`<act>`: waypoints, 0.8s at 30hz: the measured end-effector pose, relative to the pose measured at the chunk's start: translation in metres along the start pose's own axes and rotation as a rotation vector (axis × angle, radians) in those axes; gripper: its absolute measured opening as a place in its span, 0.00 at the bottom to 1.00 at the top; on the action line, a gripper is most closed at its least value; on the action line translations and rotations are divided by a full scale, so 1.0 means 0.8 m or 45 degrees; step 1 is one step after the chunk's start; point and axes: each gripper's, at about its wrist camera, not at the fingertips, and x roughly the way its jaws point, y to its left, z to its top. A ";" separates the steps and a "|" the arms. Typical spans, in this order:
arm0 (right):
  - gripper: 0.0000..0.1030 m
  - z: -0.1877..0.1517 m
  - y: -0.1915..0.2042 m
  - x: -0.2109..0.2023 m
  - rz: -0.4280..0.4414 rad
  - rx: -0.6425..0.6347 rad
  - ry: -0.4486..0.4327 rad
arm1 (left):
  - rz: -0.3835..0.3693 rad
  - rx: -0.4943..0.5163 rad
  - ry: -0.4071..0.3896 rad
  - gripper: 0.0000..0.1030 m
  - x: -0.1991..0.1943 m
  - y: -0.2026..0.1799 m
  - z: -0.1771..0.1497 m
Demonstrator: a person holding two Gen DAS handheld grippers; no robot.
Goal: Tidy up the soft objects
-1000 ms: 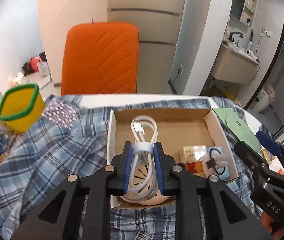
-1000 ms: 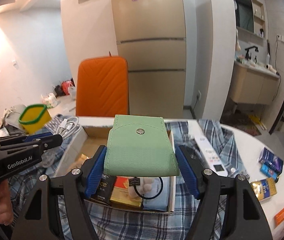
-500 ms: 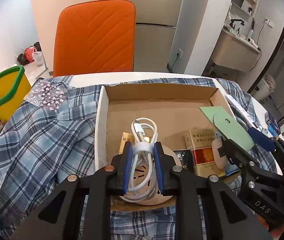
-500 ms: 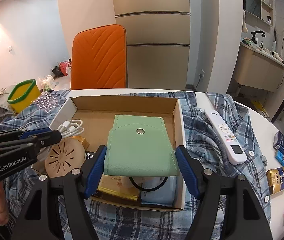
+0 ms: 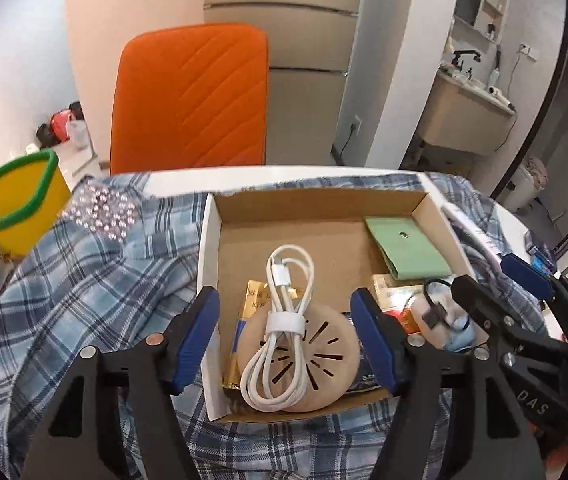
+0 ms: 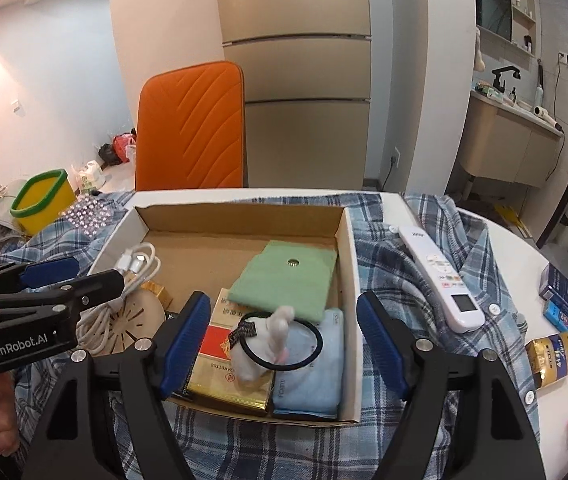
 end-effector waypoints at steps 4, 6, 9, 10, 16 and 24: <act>0.76 0.005 -0.002 -0.023 -0.018 -0.003 -0.075 | 0.015 0.038 -0.065 0.74 -0.021 -0.004 0.000; 0.76 0.008 -0.002 -0.037 -0.027 -0.009 -0.112 | 0.015 0.051 -0.093 0.74 -0.031 -0.004 -0.001; 0.76 0.011 -0.002 -0.058 -0.037 -0.010 -0.164 | -0.023 0.040 -0.175 0.74 -0.053 0.001 -0.006; 0.76 0.011 -0.002 -0.066 -0.039 -0.010 -0.182 | -0.033 0.035 -0.208 0.74 -0.061 0.002 -0.008; 0.76 0.004 -0.003 -0.121 -0.038 -0.006 -0.307 | -0.023 0.061 -0.458 0.86 -0.124 0.003 -0.027; 0.83 -0.019 -0.001 -0.205 -0.047 -0.005 -0.524 | 0.040 0.044 -0.820 0.99 -0.204 0.008 -0.069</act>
